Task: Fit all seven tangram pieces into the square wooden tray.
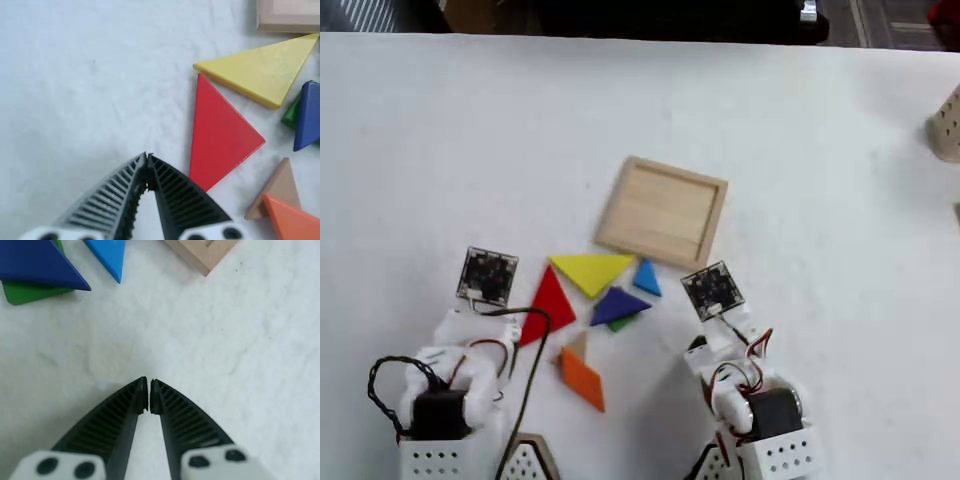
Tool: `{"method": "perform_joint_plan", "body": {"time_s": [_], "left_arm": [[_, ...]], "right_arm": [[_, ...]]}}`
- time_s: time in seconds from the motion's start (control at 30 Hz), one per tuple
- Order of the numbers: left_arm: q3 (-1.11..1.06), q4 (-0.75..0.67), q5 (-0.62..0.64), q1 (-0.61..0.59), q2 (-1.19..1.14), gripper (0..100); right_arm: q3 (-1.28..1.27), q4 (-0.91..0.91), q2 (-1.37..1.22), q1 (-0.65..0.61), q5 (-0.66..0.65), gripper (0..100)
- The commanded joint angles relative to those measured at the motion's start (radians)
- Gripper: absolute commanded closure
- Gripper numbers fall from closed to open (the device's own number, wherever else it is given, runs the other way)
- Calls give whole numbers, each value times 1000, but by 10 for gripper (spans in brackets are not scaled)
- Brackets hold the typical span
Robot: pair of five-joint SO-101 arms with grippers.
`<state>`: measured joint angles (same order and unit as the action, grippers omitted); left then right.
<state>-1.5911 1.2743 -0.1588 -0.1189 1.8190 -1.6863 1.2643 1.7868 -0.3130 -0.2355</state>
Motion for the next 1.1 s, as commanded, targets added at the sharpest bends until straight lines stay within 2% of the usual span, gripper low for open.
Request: {"method": "perform_joint_plan", "body": {"time_s": [0.0,0.33,0.47,0.6,0.7,0.8,0.9,1.07], "left_arm": [[61,-23,-20,16,8,973],[61,-382,-21,19,8,972],[61,-466,-8,25,8,972],[69,-479,71,93,8,960],[69,-476,110,147,7,891],[72,-480,147,153,7,845],[110,-476,150,148,-12,843],[295,-482,172,153,-303,843]], "right_arm": [[-5,2,10,1,-3,978],[52,-1,12,15,-11,977],[78,-4,12,137,-12,977],[58,-25,12,188,-12,977],[26,-31,12,186,-12,977],[25,-31,12,188,-12,977],[18,-53,12,193,-12,979],[15,-70,12,193,-12,980]]}}
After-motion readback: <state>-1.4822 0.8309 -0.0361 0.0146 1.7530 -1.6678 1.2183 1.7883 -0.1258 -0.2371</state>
